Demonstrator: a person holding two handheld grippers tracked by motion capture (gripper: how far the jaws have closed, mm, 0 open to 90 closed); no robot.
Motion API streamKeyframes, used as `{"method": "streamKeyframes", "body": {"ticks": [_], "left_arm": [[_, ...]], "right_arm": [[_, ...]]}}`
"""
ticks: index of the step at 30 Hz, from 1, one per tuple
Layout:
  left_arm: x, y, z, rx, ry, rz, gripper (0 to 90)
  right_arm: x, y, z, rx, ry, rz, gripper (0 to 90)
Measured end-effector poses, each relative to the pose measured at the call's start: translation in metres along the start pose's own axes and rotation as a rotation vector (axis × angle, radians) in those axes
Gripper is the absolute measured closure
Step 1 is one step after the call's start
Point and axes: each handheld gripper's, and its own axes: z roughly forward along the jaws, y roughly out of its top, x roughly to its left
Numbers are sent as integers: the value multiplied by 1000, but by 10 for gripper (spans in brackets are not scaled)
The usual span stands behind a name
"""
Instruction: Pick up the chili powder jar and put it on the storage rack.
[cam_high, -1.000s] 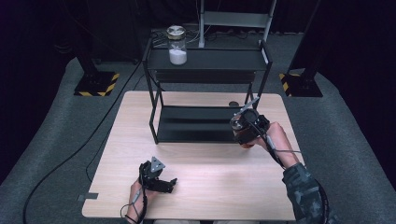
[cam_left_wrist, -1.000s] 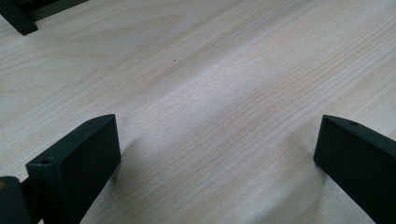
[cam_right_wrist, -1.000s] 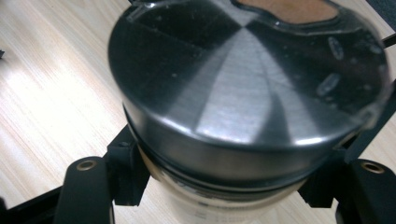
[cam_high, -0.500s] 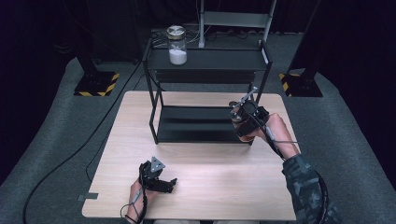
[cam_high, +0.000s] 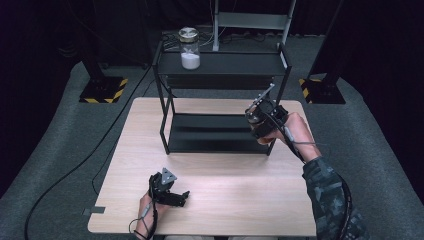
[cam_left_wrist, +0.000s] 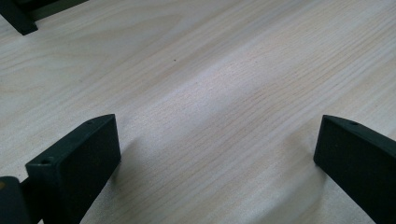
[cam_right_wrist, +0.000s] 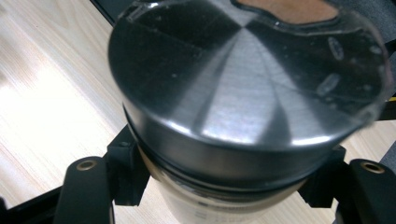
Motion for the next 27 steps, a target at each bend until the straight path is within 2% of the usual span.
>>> {"method": "streamKeyframes", "body": {"ticks": [14, 27], "left_arm": [[0, 0, 0, -2, 1, 0, 0], [0, 0, 0, -1, 1, 0, 0]], "right_arm": [[-5, 15, -14, 12, -22, -5, 308], [-15, 22, -29, 14, -51, 9, 308]]}}
